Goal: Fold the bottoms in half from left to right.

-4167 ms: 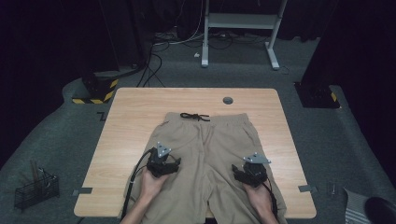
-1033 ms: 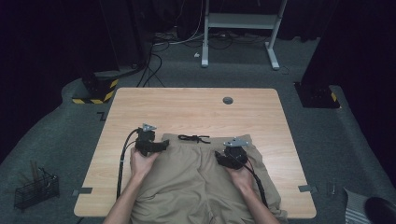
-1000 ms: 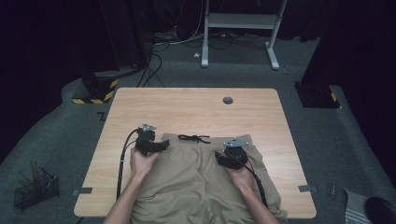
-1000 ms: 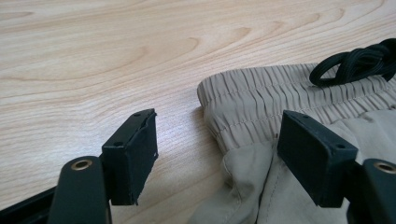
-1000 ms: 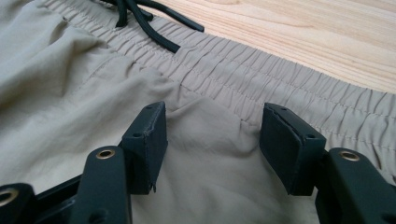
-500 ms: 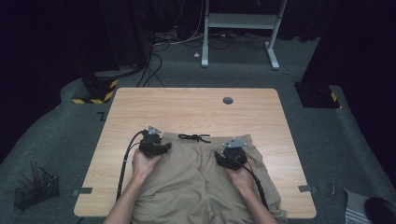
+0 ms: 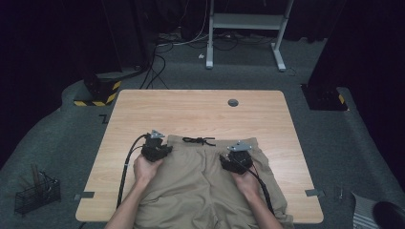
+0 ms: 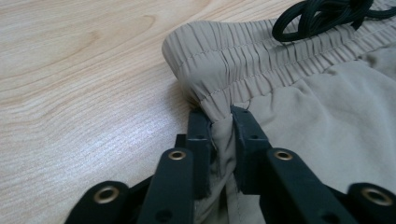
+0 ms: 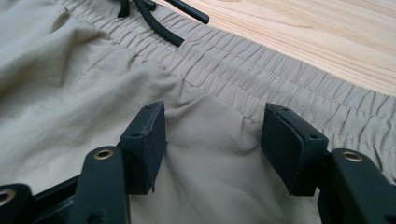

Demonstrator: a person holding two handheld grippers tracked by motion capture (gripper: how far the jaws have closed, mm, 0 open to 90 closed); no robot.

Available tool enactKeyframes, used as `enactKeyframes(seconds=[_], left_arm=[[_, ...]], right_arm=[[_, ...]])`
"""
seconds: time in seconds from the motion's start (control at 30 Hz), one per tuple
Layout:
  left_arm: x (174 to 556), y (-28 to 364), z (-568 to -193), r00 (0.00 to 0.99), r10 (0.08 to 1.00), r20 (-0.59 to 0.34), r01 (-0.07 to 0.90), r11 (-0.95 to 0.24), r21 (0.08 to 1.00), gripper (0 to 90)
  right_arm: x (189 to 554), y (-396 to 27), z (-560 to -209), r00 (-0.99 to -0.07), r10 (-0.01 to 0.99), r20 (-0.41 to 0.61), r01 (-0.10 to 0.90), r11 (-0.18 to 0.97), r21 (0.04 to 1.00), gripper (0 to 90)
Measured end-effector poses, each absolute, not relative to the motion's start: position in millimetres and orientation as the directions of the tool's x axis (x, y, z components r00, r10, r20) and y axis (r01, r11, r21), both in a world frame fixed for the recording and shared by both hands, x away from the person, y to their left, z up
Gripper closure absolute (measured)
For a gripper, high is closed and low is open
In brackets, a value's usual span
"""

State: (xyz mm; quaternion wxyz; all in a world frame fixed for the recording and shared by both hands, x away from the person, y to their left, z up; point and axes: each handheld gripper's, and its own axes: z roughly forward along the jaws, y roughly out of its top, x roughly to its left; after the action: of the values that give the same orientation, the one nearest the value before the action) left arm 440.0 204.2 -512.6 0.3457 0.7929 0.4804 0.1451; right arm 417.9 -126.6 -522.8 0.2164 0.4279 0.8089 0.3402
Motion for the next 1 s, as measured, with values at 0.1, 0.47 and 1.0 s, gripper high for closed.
enactKeyframes(seconds=[0.1,0.47,1.0], left_arm=[[438.4,204.9,-509.5,0.506,0.855,-0.113,0.661,-0.3,0.687,81.7],[430.8,209.7,-480.3,0.539,0.822,-0.181,0.617,-0.239,0.75,83.5],[427.1,187.9,-439.3,0.661,0.694,-0.284,0.547,-0.188,0.816,84.4]], right_arm=[[417.9,-126.5,-522.8,-0.539,0.84,-0.06,0.545,0.402,0.736,39.9],[418.0,-125.6,-522.8,-0.541,0.839,-0.063,0.543,0.405,0.736,39.9],[426.2,-118.6,-522.7,-0.542,0.839,-0.051,0.551,0.401,0.732,39.3]])
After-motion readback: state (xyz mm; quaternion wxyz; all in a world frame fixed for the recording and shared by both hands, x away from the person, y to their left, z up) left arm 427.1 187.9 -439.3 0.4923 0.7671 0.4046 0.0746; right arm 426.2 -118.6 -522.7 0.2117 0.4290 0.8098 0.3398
